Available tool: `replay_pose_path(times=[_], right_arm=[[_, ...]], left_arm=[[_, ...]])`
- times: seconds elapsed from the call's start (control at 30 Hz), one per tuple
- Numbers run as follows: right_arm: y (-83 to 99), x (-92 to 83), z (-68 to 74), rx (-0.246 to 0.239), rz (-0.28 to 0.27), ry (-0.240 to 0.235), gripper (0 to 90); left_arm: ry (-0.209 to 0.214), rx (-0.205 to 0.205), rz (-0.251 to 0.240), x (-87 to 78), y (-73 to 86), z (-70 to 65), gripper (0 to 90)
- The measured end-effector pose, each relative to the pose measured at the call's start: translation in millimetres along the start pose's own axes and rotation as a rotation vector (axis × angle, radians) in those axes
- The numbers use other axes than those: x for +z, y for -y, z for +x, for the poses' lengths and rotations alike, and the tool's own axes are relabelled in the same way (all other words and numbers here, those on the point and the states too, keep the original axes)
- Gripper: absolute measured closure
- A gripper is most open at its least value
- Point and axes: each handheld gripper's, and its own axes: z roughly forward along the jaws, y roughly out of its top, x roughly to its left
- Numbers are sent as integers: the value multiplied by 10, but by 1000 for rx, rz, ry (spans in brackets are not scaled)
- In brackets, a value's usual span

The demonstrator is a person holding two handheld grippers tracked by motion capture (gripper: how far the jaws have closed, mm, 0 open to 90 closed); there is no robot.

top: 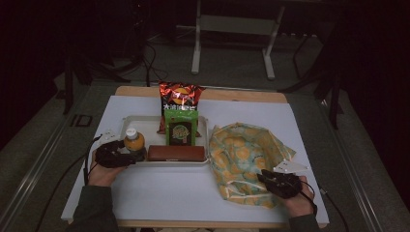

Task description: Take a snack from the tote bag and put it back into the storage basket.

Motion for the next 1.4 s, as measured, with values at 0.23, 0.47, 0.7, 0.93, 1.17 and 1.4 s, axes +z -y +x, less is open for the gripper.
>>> replay_pose_path(times=[0.23, 0.47, 0.7, 0.93, 1.17, 1.4], right_arm=[[0, 2, 2, -1, 2, 0, 712], [1, 5, 3, -2, 5, -1, 710], [1, 6, 3, -4, 6, -2, 709], [0, 2, 4, -3, 1, -2, 709], [0, 7, 8, -5, 2, -3, 708], [0, 9, 11, -5, 2, -3, 707]], left_arm=[[-8, -2, -10, -89, 40, -3, 224], [-4, -9, 3, -165, 124, -6, 233], [-1, 14, 60, -172, 241, -70, 264], [12, 26, 92, -183, 314, -106, 349], [35, 59, 89, -186, 325, -145, 513], [60, 92, 111, -140, 343, -180, 588]])
